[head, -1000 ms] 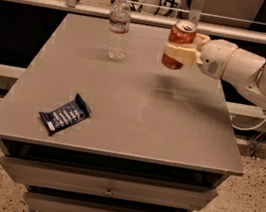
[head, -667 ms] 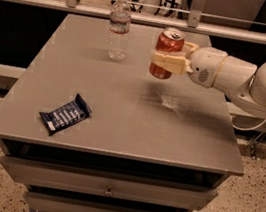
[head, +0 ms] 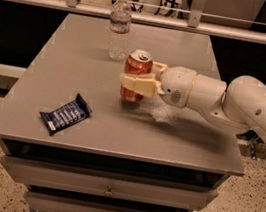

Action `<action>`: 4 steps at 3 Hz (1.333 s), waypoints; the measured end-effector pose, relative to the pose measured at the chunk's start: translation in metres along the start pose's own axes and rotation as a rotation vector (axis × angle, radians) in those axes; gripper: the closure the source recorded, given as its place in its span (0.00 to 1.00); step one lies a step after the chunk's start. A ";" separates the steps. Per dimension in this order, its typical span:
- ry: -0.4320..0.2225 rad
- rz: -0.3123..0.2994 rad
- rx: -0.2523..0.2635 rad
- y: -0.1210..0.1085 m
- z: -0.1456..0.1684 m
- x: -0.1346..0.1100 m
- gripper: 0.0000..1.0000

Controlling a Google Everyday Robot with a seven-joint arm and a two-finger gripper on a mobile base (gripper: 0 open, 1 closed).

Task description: Move coke can near rxbar blueberry

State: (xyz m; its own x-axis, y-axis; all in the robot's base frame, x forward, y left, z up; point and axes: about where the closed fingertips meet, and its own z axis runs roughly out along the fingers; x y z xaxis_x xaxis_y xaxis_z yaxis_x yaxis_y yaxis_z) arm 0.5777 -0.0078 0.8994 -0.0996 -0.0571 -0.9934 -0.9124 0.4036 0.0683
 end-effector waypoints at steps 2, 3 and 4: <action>-0.047 -0.004 -0.108 0.047 0.045 0.016 0.97; -0.061 0.011 -0.140 0.059 0.056 0.017 0.74; -0.066 0.014 -0.172 0.071 0.063 0.019 0.51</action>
Offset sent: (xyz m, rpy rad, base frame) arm -0.0288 0.0653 -0.0234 0.0616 -0.0306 0.1174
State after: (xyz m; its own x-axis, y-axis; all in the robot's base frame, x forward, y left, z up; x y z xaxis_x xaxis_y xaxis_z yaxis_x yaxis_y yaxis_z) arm 0.5357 0.0771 0.8801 -0.0914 0.0092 -0.9958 -0.9661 0.2417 0.0910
